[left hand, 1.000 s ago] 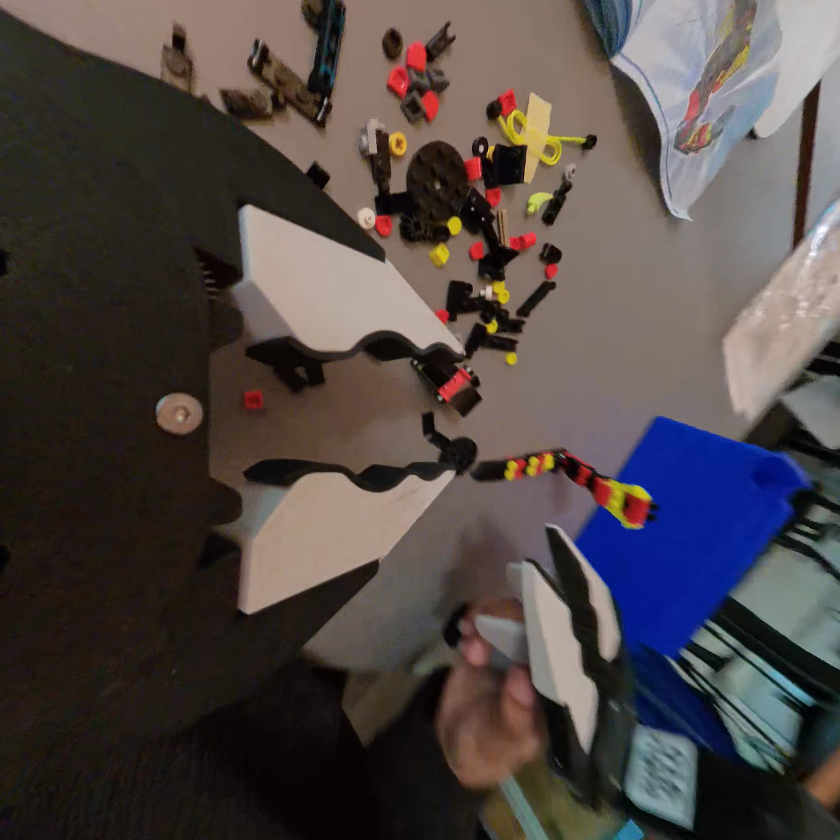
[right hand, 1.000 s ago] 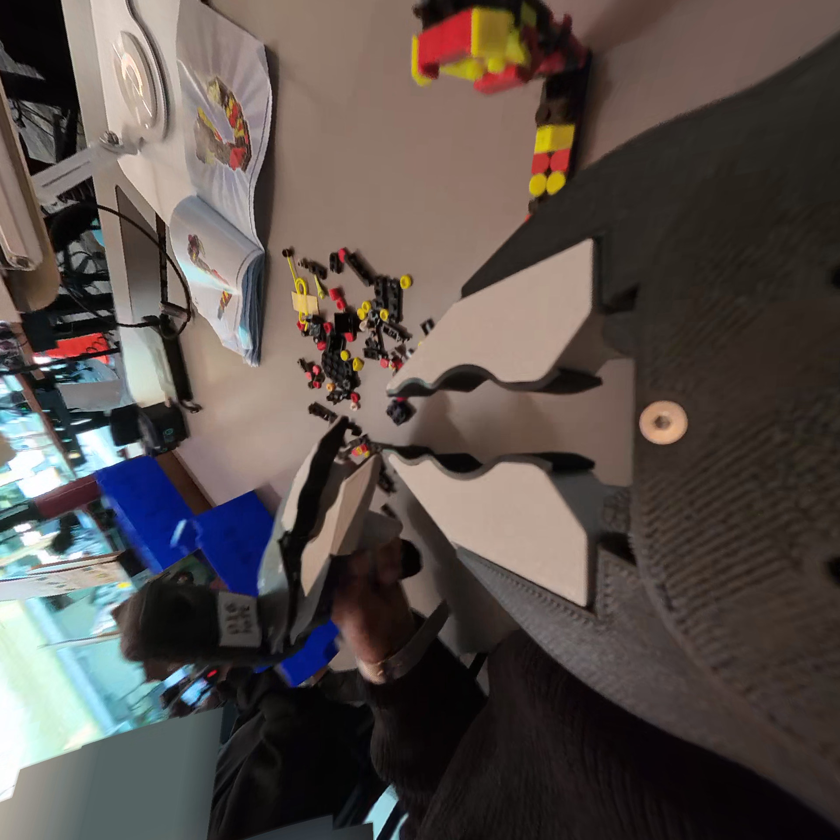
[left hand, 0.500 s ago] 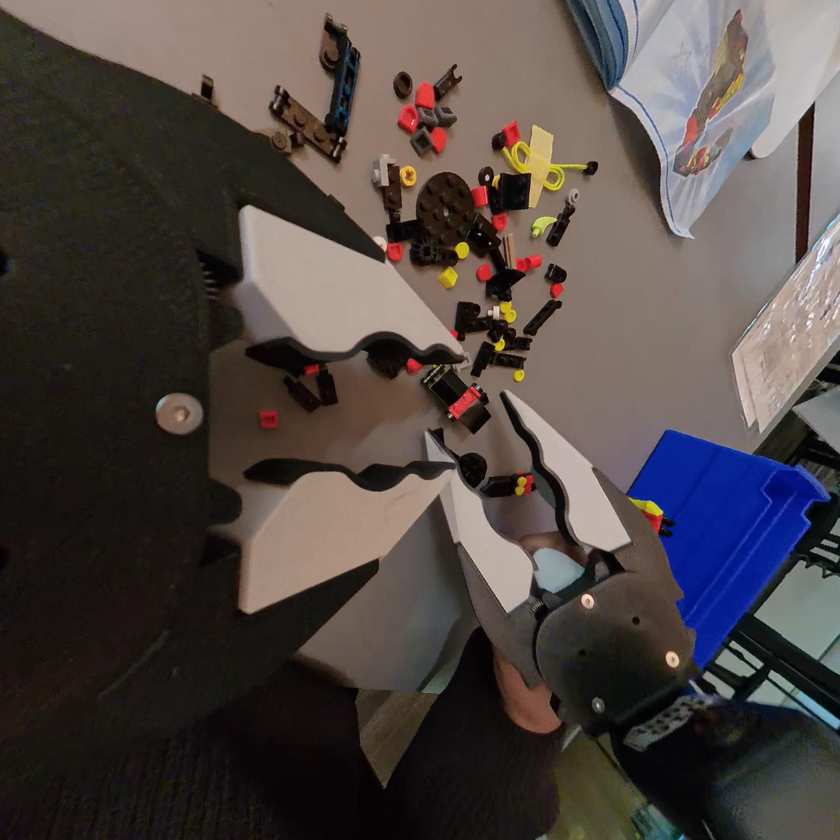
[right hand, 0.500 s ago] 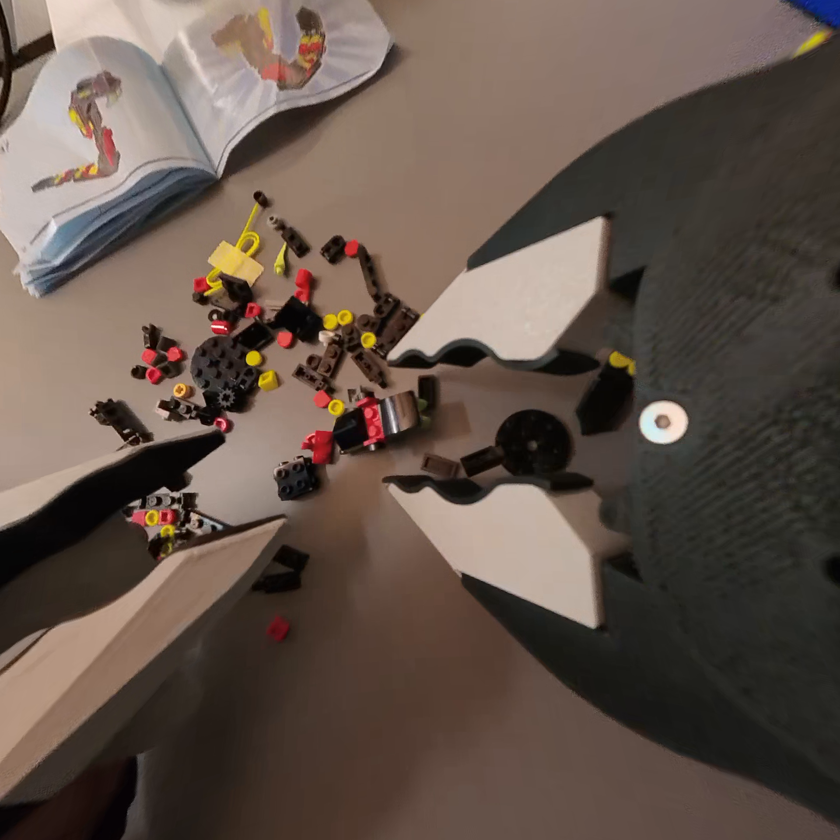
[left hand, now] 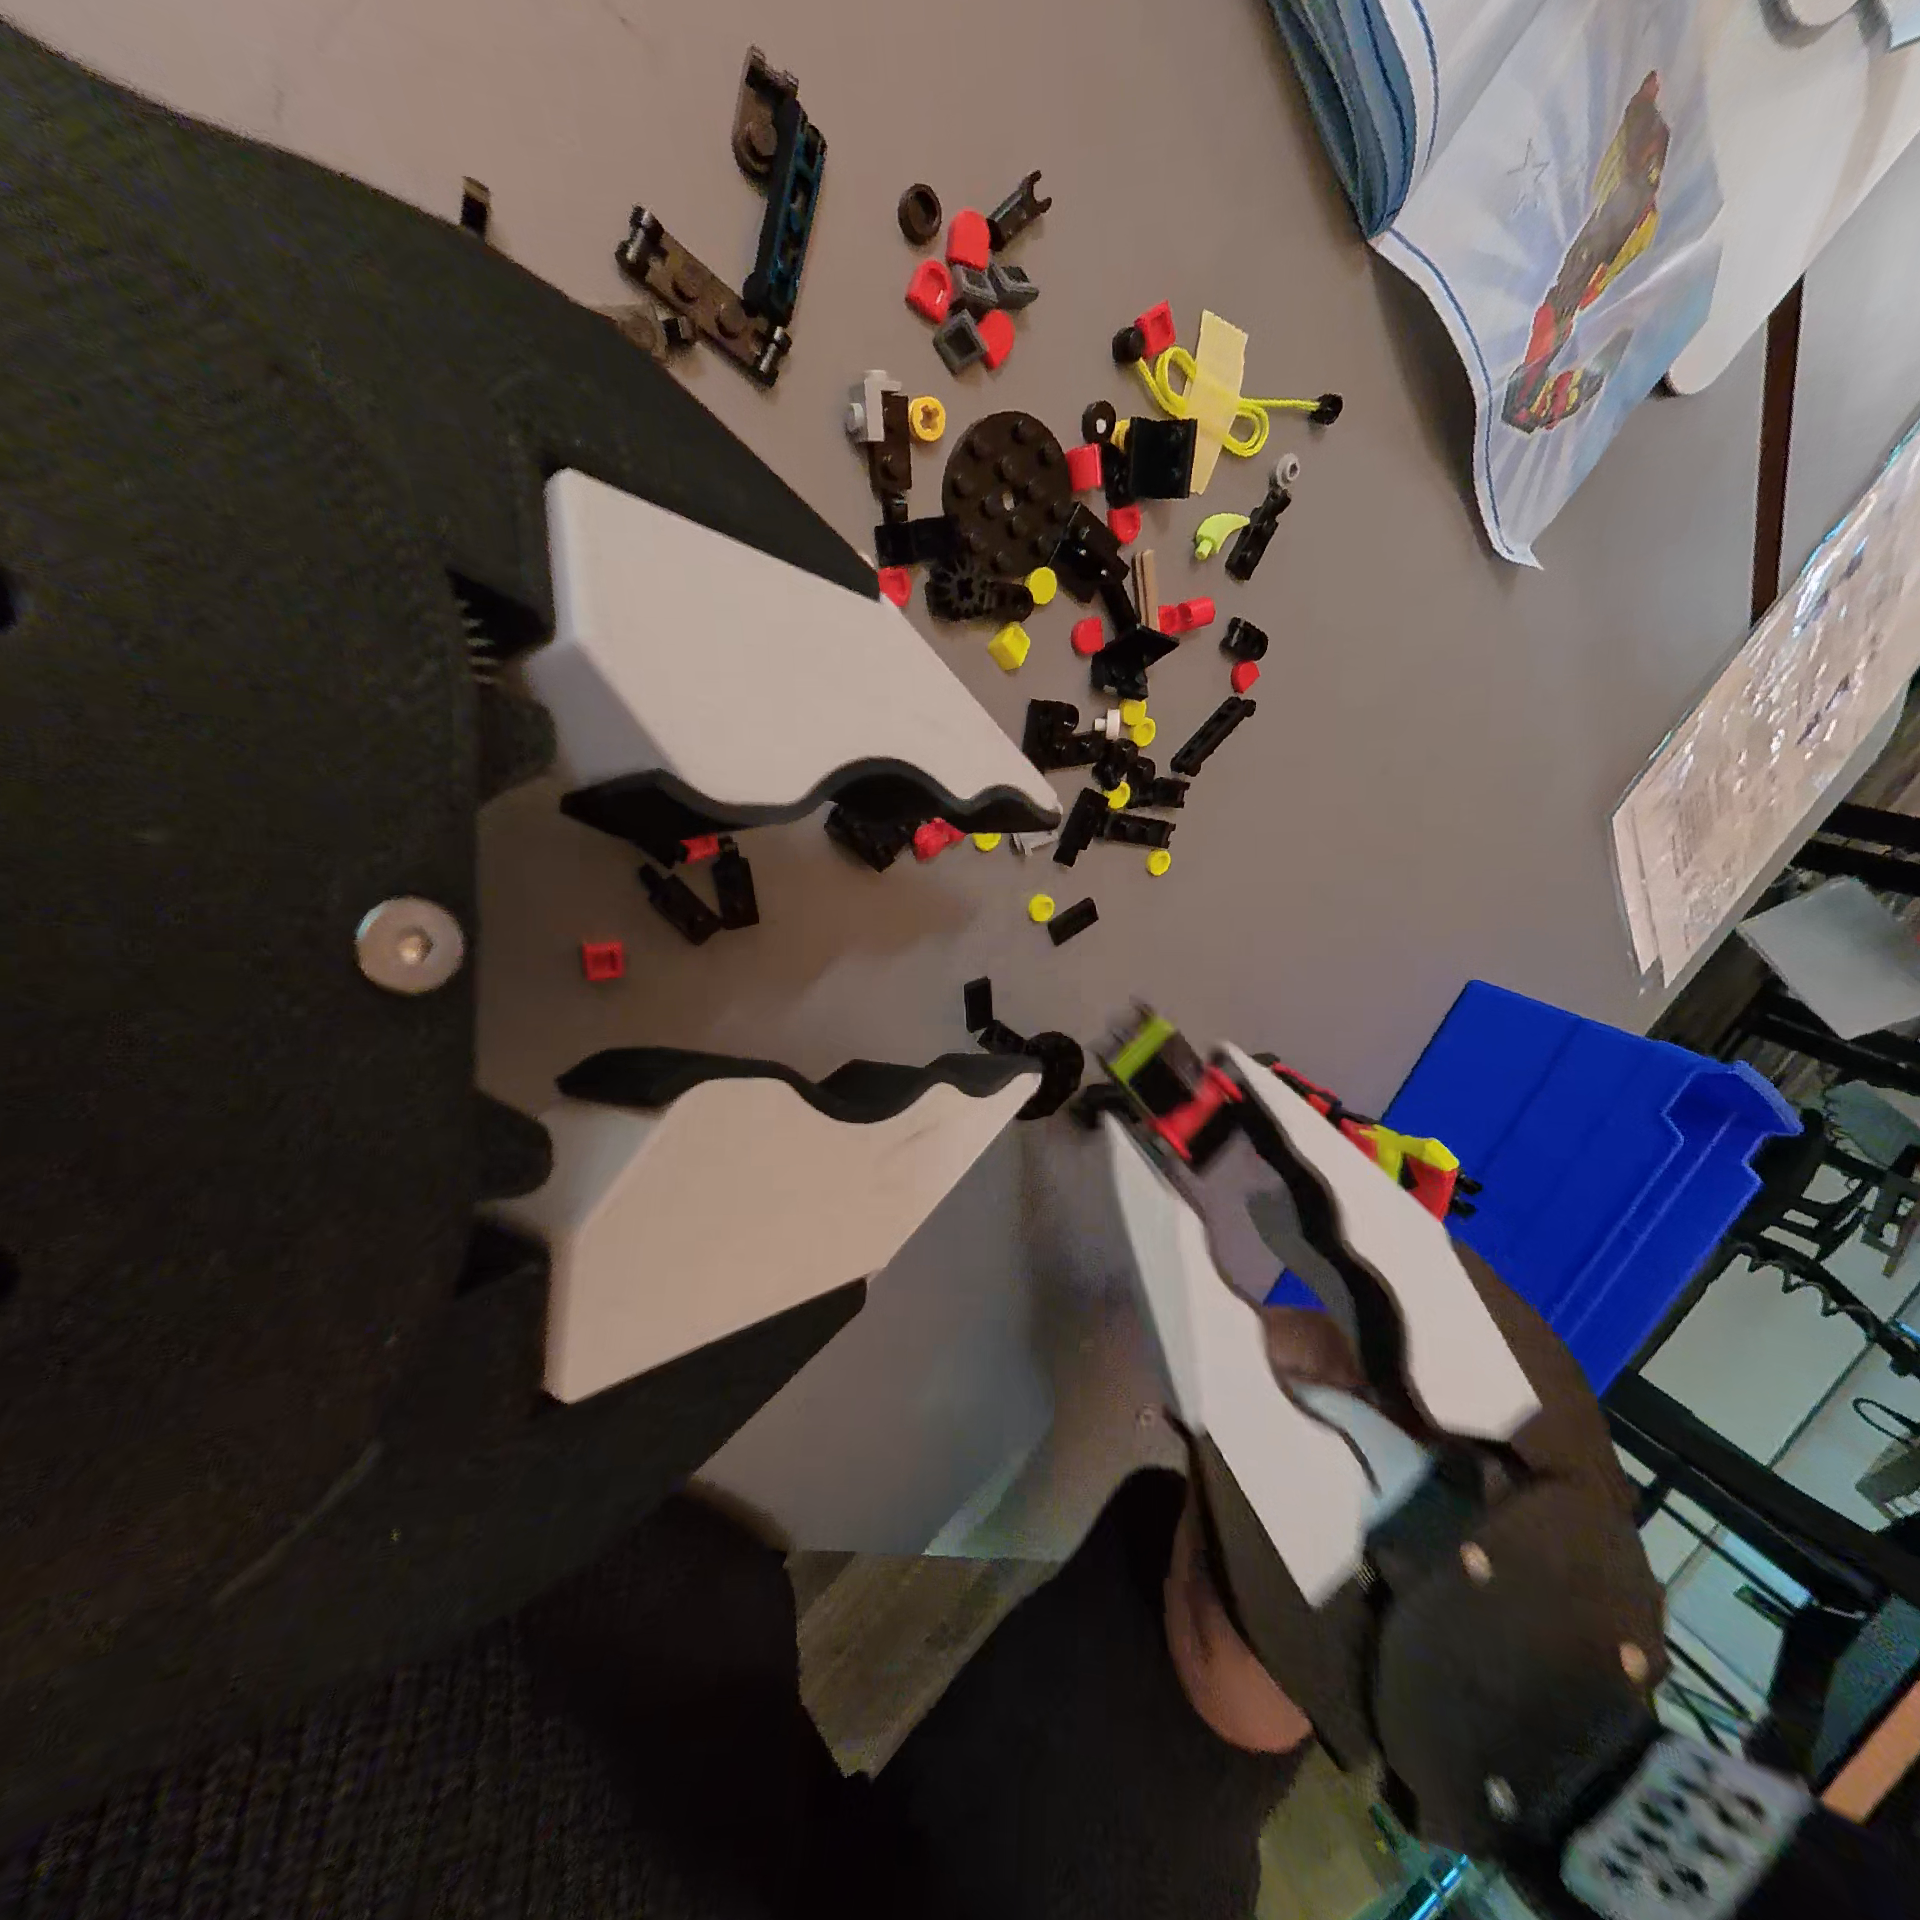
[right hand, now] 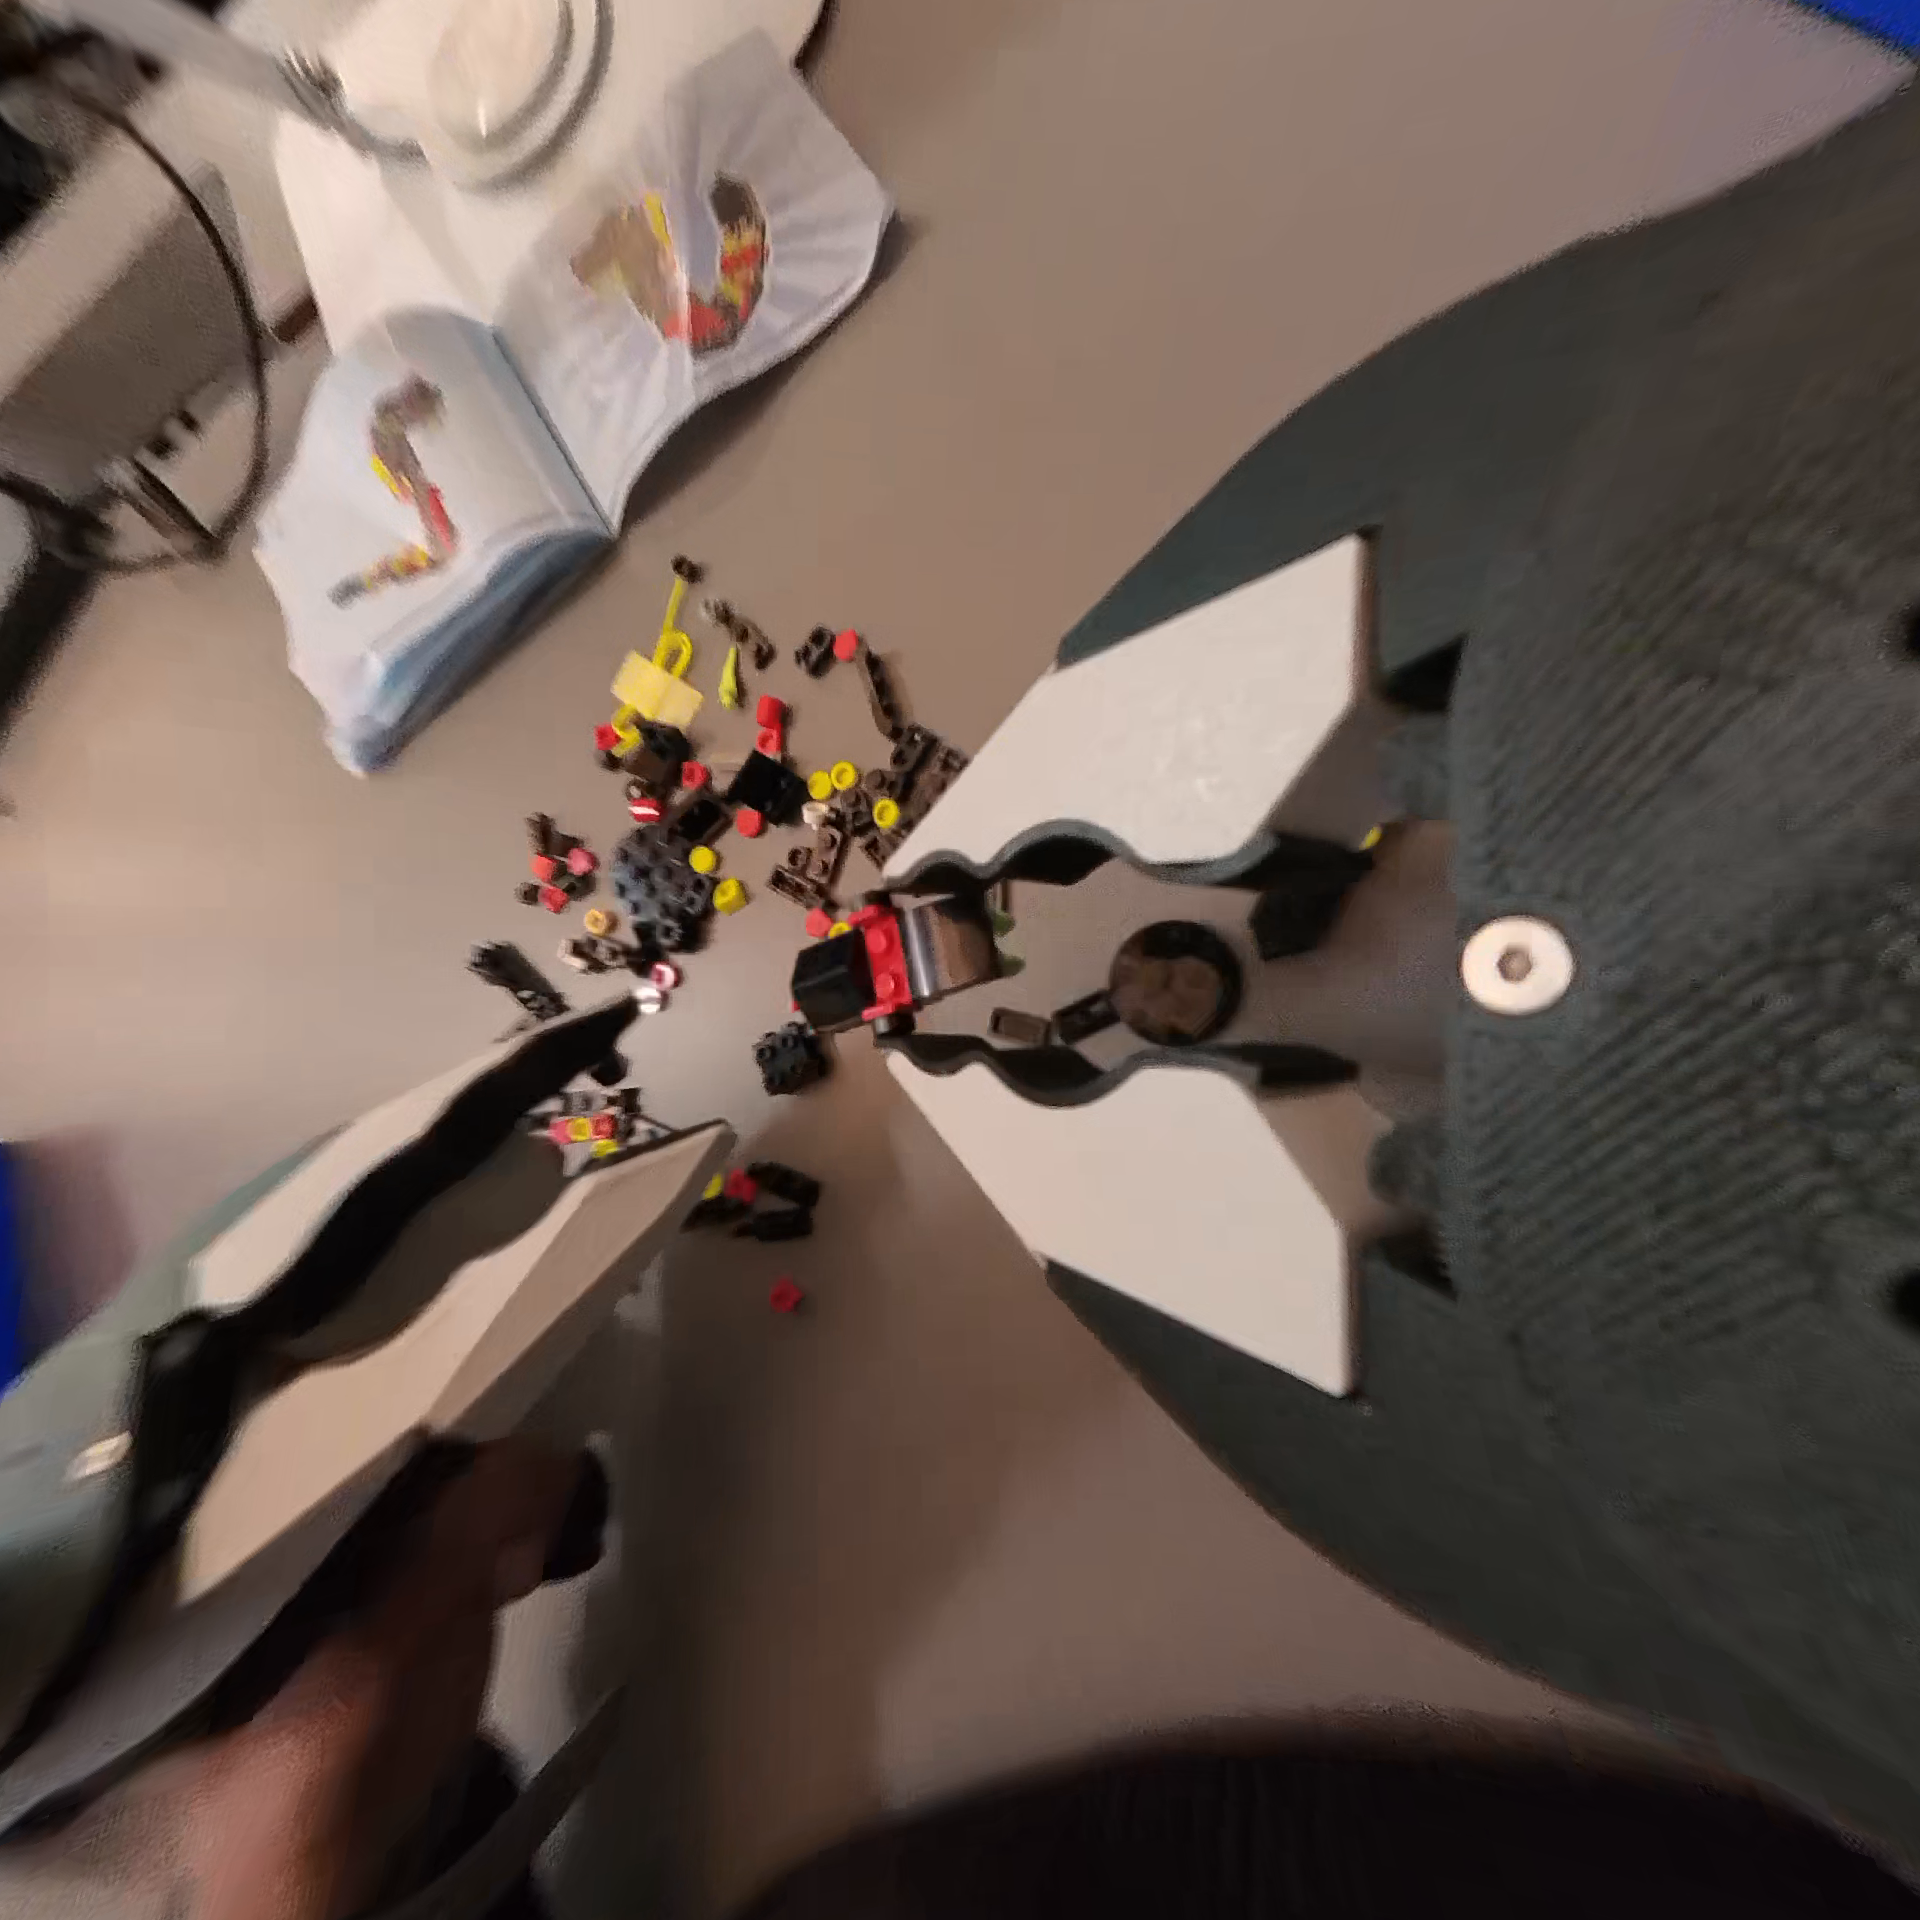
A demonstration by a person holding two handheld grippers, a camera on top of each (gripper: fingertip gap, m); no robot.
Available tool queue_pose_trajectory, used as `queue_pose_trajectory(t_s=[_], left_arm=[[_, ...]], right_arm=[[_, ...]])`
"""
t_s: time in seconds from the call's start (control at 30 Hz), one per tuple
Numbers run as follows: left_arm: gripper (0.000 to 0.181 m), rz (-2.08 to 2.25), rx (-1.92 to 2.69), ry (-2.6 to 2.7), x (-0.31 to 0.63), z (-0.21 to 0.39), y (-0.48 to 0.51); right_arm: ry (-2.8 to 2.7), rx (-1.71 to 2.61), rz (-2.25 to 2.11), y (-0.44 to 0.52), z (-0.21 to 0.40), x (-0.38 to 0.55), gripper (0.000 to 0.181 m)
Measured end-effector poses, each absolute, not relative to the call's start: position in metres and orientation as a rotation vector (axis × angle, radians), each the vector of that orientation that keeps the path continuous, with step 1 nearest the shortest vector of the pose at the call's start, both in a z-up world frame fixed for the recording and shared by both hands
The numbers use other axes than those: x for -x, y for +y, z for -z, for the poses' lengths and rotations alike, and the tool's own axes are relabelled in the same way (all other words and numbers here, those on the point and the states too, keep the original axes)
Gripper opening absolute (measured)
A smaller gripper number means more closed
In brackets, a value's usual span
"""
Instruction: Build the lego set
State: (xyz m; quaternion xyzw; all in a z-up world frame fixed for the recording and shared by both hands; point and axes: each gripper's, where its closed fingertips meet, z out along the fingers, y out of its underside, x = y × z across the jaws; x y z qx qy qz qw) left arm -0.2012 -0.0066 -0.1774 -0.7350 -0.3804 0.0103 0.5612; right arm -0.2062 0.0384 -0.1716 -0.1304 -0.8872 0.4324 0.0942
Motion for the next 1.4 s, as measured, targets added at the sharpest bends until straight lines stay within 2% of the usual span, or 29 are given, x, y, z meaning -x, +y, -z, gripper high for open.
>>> queue_pose_trajectory(t_s=[0.27,0.43,0.77,0.83,0.9,1.4], left_arm=[[0.045,0.069,1.661,-0.953,0.205,0.175,0.044],[0.046,0.052,1.751,-0.917,0.22,0.179,0.112],[0.058,-0.049,1.771,-0.907,0.251,0.183,0.191],[0.051,-0.062,1.776,-0.912,0.254,0.186,0.194],[0.032,-0.09,1.773,-0.898,0.255,0.185,0.192],[0.031,0.141,2.088,-0.586,0.18,0.187,0.121]], right_arm=[[-2.202,0.715,-1.392,0.162,0.107,0.21,0.024],[-1.94,0.877,-1.505,0.216,0.096,0.207,0.024],[-1.928,0.939,-1.607,0.227,0.101,0.205,0.024],[-1.908,0.956,-1.661,0.227,0.098,0.205,0.024],[-1.901,0.969,-1.689,0.228,0.098,0.205,0.024],[-2.085,0.839,-1.749,0.183,0.115,0.193,0.024]])
